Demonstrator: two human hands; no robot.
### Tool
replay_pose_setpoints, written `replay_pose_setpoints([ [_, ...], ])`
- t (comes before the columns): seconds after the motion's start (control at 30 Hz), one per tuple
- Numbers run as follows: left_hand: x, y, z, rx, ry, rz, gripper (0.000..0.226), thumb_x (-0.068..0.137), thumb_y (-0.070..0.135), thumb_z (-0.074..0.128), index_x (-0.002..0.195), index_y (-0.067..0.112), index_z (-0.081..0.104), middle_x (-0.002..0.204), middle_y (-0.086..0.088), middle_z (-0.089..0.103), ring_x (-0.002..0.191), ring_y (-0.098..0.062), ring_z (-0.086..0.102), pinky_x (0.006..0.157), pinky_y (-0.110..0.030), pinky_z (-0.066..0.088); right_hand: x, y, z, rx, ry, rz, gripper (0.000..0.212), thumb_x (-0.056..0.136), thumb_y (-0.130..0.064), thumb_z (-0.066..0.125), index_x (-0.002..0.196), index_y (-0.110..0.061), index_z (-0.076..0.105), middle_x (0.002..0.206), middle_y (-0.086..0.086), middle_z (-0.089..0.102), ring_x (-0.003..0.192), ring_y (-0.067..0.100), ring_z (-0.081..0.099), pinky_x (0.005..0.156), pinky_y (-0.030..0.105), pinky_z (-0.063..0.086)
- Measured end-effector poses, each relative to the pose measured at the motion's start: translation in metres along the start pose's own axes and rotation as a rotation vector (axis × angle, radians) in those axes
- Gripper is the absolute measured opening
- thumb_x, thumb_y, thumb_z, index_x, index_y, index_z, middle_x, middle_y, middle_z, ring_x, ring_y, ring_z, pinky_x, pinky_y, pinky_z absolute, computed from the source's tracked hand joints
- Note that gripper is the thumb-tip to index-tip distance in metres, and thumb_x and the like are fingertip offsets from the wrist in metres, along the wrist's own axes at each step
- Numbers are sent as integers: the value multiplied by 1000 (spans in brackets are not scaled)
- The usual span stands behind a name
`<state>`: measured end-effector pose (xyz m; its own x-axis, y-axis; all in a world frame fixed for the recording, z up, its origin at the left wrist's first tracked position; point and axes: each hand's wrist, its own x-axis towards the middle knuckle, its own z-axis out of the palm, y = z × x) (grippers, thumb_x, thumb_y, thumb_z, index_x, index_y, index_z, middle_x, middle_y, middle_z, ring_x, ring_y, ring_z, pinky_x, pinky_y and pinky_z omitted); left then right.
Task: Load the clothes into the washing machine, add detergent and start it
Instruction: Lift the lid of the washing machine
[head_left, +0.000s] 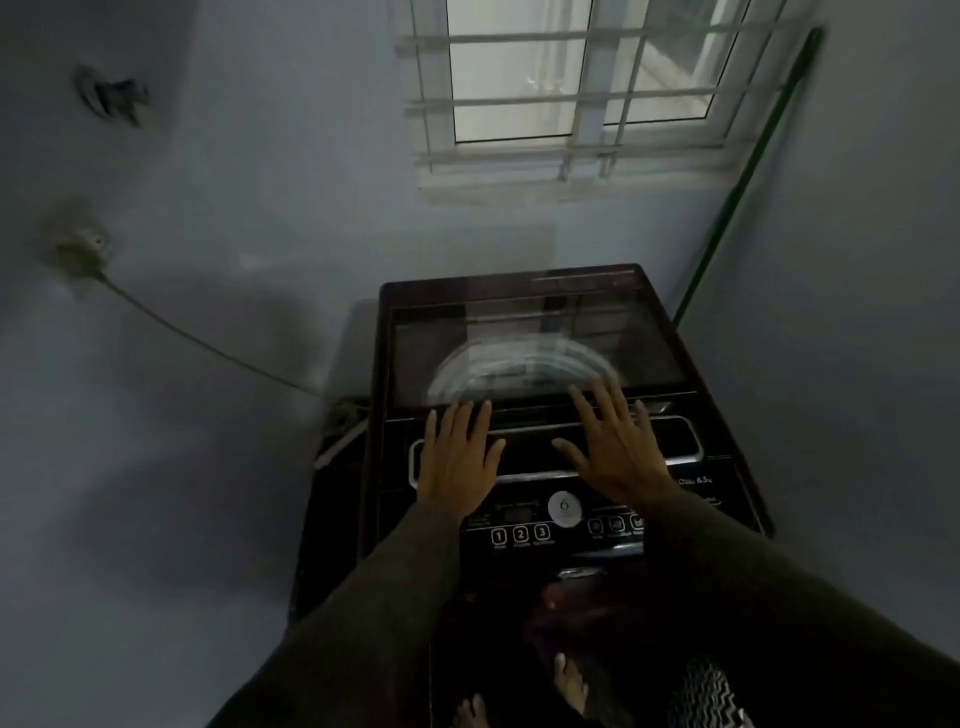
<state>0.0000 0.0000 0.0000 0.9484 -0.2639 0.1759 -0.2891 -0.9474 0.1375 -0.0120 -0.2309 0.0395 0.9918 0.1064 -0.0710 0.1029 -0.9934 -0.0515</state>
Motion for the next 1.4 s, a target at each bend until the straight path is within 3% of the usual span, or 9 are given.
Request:
replay_pose_setpoints([
  [0.13, -12, 15, 16, -74, 113, -6, 47, 97, 37, 42, 130, 9, 60, 117, -12, 66, 110, -28, 62, 101, -48, 46, -9, 9, 15, 30, -12, 13, 82, 88, -72, 10, 144, -22, 44, 157, 10, 29, 143, 32, 28, 111, 52, 29],
  [0.23, -13, 20, 19, -76, 150, -37, 44, 98, 35, 42, 126, 9, 62, 116, -11, 65, 110, -28, 61, 104, -49, 44, -5, 16, 20, 28, 29, -32, 77, 90, -71, 15, 138, -21, 50, 145, 7, 44, 132, 28, 41, 108, 52, 32],
  [0.4, -8, 28, 11, -77, 71, -131, 53, 94, 46, 38, 123, 10, 64, 115, -13, 64, 108, -31, 61, 104, -50, 43, -1, 24, 20, 84, -29, -92, 82, 88, -73, 11, 142, -19, 41, 141, 4, 48, 134, 23, 41, 118, 54, 18],
  [0.77, -3, 32, -7, -118, 49, -139, 55, 94, 51, 39, 125, 10, 61, 117, -11, 58, 112, -29, 55, 111, -45, 37, 7, 19, 2, 75, -1, -38, 77, 86, -79, 22, 126, -21, 53, 129, 4, 54, 123, 24, 47, 109, 47, 32],
  [1.03, 31, 40, -67, 8, 155, -189, 70, 95, 65, 16, 118, 20, 65, 116, -5, 66, 113, -23, 59, 116, -49, 26, 30, 10, -60, 143, 137, 31, 76, 87, -79, 21, 101, -17, 62, 116, 5, 60, 114, 25, 50, 102, 47, 35],
  [1.17, 48, 30, -81, -12, 354, -110, 58, 95, 59, 33, 112, 17, 70, 109, -4, 72, 102, -25, 66, 109, -54, 37, 43, 10, -82, 169, 146, 32, 76, 90, -76, 17, 95, -16, 63, 108, 6, 64, 106, 25, 56, 100, 48, 39],
  [1.27, 60, 27, -85, -33, 466, -60, 54, 95, 52, 41, 117, 12, 69, 118, -7, 69, 108, -28, 65, 100, -53, 45, 49, 11, -91, 176, 181, 28, 72, 92, -72, 16, 84, -19, 63, 92, 1, 63, 92, 23, 59, 90, 43, 44],
  [1.33, 69, 26, -90, -30, 508, -45, 55, 95, 52, 40, 121, 12, 68, 127, -8, 65, 116, -29, 61, 98, -51, 47, 49, 10, -97, 183, 273, -9, 70, 93, -69, 14, 78, -22, 63, 81, -2, 63, 81, 19, 59, 78, 34, 45],
  [1.4, 78, 24, -100, -13, 517, -47, 58, 96, 53, 37, 126, 13, 65, 133, -8, 61, 124, -29, 56, 101, -51, 45, 43, 7, -100, 138, 436, -69, 62, 98, -61, 19, 80, -24, 66, 82, -4, 66, 81, 18, 59, 76, 32, 40],
])
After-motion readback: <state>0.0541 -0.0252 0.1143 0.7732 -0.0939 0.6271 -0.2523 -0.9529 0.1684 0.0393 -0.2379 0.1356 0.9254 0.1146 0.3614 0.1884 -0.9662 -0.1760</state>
